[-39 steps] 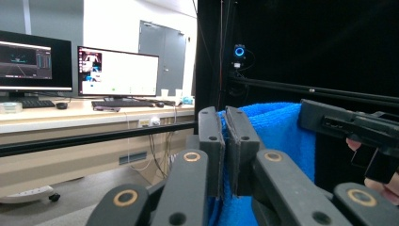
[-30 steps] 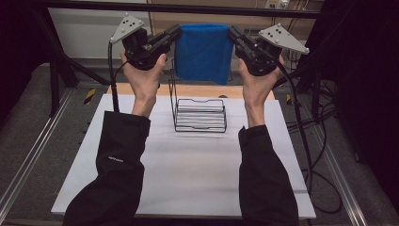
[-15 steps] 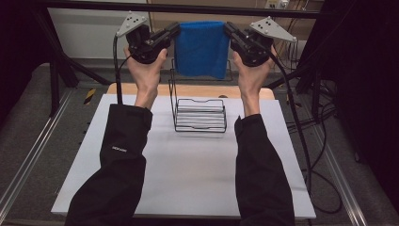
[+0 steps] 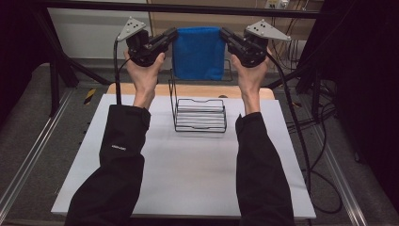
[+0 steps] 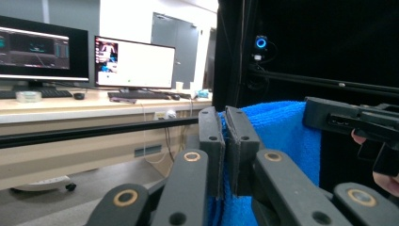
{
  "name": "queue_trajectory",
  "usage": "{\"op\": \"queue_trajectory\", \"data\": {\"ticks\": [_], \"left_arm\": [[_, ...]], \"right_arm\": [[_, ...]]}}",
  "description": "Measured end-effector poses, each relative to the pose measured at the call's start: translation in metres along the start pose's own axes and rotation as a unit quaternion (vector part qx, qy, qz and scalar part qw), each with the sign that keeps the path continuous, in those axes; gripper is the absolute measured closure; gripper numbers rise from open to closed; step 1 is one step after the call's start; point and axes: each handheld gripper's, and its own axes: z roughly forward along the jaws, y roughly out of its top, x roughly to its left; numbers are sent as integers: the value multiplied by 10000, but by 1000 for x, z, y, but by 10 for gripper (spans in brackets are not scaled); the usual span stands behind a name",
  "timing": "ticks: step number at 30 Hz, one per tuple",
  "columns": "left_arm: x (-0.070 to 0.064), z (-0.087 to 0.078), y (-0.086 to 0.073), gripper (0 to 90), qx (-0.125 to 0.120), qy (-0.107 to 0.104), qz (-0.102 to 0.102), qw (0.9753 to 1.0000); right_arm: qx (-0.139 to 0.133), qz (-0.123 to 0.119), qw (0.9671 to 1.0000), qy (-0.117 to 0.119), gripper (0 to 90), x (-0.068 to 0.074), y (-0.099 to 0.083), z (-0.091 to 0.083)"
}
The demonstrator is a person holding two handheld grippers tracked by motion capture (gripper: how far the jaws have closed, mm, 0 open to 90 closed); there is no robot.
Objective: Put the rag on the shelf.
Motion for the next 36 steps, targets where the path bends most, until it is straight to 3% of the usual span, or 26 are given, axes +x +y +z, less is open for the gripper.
{"op": "queue_trajectory", "data": {"ticks": [8,12,24,31,36], "left_arm": [[-1,-1,-8,858,102,-72,63,9999],[0,-3,-11,858,216,-29,247,9995],[-6,-10,-28,858,311,-254,267,9988],[-9,-20,-30,858,462,-338,296,9979],[-12,-21,-33,857,637,-296,425,9966]], "right_arm": [[184,-118,9998,30,854,-1,-5,-4],[199,-96,9997,41,854,-1,-12,-3],[311,-62,9995,86,852,3,-29,-17],[455,-105,9988,143,850,10,-30,-25],[592,-74,9981,129,848,13,-33,-27]]}}
